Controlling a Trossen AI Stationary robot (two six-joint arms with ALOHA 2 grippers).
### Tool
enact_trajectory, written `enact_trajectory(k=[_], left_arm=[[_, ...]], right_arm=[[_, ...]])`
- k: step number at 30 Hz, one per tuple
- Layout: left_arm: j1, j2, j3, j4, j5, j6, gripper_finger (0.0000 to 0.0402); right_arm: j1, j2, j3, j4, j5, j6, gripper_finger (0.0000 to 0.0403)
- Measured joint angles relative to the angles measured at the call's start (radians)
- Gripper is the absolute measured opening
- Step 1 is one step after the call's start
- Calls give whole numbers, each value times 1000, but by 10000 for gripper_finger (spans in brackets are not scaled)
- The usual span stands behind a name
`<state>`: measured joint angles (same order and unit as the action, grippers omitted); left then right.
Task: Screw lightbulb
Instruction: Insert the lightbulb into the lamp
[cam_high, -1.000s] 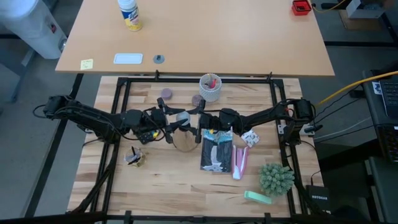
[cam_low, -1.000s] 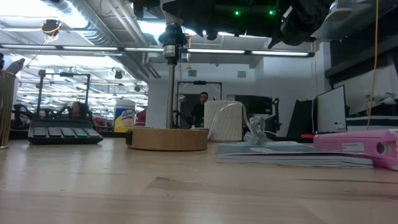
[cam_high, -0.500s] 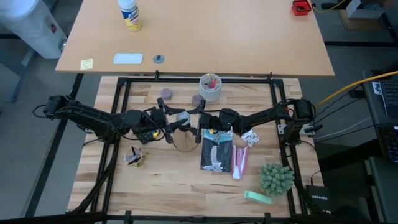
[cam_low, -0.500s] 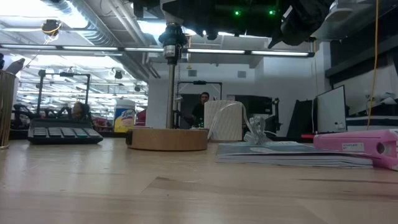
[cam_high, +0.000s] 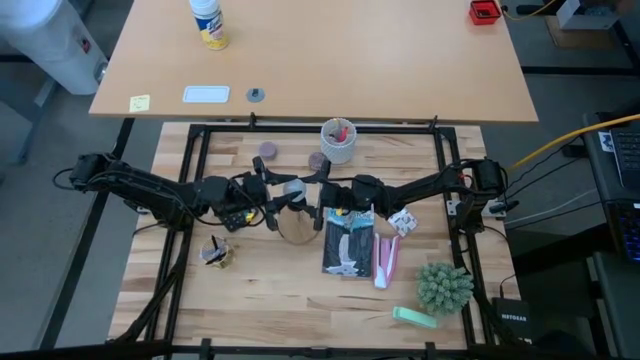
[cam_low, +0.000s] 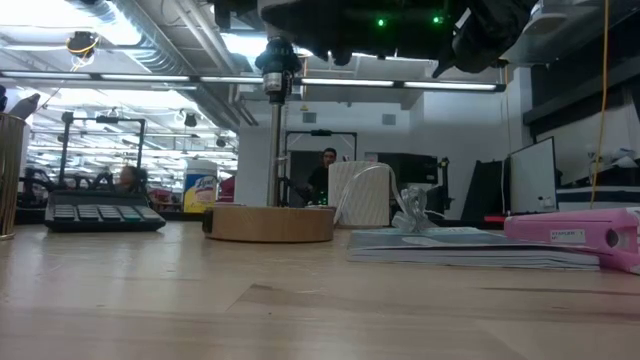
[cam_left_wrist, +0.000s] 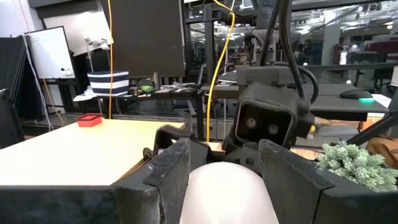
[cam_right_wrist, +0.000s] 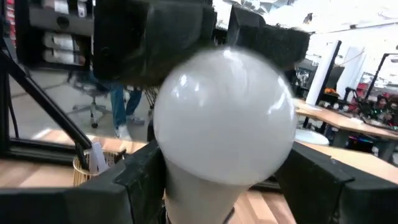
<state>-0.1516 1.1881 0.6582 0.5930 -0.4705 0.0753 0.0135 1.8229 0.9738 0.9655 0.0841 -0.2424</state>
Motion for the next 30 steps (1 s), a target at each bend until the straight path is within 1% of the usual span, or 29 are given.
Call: enact_trajectory(k=[4,8,13,22,25,30], left_arm=[[0,0,0,-1,0,0,180],[0,0,-1,2,0,1,180],[0,0,0,2,0,0,180],[0,0,0,2,0,-1,180],[0,0,0,2,0,-1,180],[-1,0,0,2,3,-1,180]], right_arm=[[1,3,16,-50,29,-2,309],[0,3,36,-85,24,-2,324],[0,3,43,-81,3,-1,325],[10,-7,44,-92,20,-8,326],[23,-37,45,-149,35,-48,326],[52,-96,45,-266,100,-77,326]])
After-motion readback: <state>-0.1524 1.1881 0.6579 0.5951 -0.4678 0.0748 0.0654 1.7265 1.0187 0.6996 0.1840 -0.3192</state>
